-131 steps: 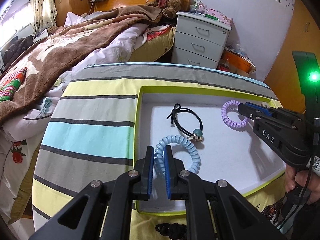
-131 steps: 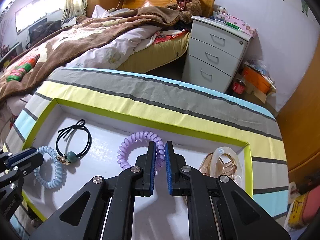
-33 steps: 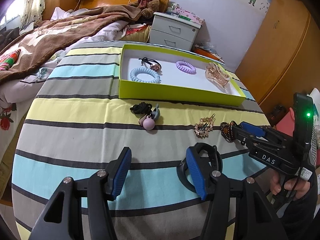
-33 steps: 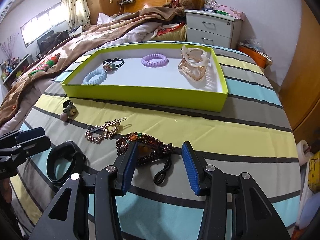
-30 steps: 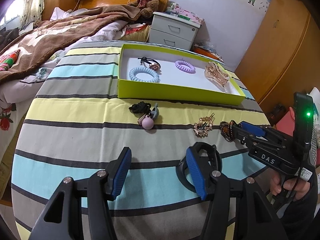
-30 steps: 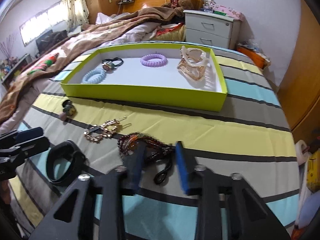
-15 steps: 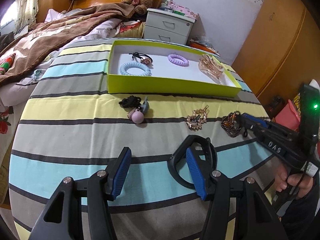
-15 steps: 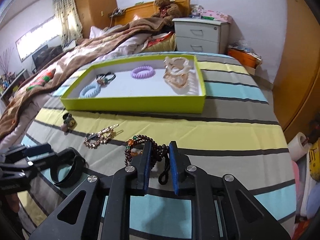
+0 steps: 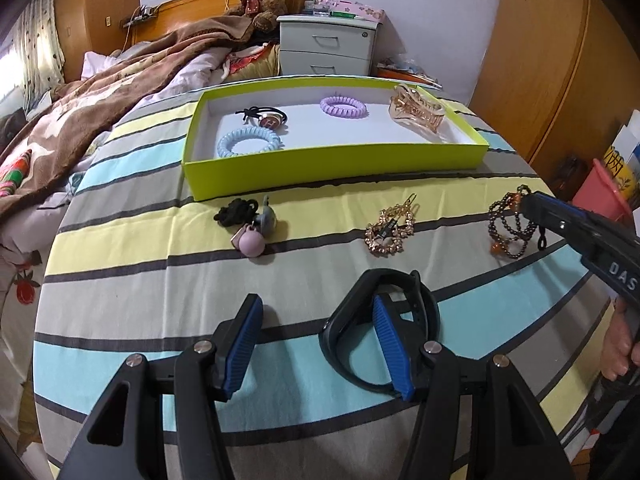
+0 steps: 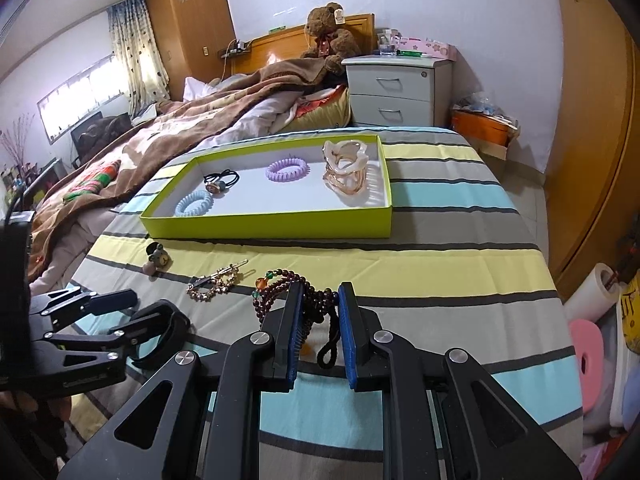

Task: Organize jewelry
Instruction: 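Grasp brown beaded bracelet with right tool while left tool grasps black watch band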

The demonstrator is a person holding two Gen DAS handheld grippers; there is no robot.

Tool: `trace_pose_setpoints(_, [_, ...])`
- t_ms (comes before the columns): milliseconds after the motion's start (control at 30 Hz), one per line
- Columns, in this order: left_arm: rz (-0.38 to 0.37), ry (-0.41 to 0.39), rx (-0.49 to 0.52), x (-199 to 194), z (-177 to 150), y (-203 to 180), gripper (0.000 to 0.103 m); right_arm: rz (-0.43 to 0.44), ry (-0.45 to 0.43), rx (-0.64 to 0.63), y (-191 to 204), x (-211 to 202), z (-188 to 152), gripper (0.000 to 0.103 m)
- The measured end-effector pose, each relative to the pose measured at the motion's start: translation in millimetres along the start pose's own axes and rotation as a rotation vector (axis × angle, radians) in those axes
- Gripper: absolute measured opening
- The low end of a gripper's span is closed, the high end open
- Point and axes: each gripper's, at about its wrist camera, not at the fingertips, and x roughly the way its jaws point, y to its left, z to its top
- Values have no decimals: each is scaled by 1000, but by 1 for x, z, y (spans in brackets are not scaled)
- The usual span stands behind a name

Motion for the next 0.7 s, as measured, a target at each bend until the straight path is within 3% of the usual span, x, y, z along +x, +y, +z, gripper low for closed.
trace_pose_setpoints(267, [18,-3,44,3,3,-5,55,12,-5,3,0,-1,0,18])
trace_pose_setpoints(400, [2,-5,58,3,3,-8,36,12,-7,3,0,0,0,18])
trace_pose_setpoints(700, [-20,-9,56,0,1,-9,18,11,-6,2,1,-1,-1,18])
